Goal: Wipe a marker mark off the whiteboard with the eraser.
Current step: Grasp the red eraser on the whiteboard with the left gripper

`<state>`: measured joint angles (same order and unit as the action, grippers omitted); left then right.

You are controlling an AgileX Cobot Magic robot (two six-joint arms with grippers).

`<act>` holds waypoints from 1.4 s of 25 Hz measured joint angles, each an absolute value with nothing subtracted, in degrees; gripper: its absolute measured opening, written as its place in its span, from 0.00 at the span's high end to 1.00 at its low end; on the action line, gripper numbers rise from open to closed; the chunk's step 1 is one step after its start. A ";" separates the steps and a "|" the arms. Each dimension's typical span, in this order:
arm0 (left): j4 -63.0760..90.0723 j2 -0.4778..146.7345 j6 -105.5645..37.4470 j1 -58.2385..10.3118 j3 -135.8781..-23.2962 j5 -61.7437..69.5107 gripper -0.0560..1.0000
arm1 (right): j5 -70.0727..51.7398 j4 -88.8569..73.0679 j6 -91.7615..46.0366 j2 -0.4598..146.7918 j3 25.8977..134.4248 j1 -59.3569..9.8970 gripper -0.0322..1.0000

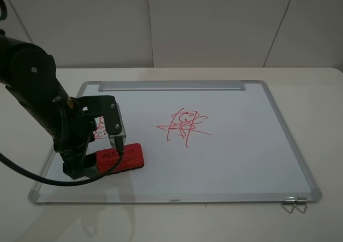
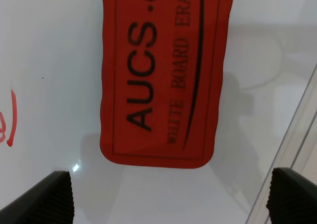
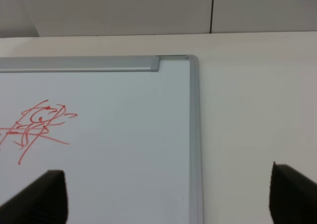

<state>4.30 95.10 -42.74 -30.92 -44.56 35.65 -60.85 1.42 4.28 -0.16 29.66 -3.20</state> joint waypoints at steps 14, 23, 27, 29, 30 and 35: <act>4.84 99.41 -40.70 -36.75 -44.49 30.59 0.21 | -60.85 1.42 4.28 -0.16 29.66 -3.20 0.27; 4.65 102.29 -40.61 -36.97 -44.54 25.83 0.21 | -60.85 1.42 4.28 -0.16 29.66 -3.20 0.27; 4.60 102.56 -40.36 -36.97 -44.69 24.74 0.21 | -60.85 1.42 4.28 -0.16 29.66 -3.20 0.27; 4.60 102.44 -40.19 -36.97 -44.69 24.74 0.21 | -60.85 1.42 4.28 -0.16 29.66 -3.20 0.27; 4.60 102.24 -40.10 -36.97 -44.69 24.74 0.21 | -60.85 1.42 4.28 -0.16 29.66 -3.20 0.27; 4.65 100.75 -40.03 -36.97 -44.59 25.07 0.21 | -60.85 1.42 4.28 -0.16 29.66 -3.20 0.27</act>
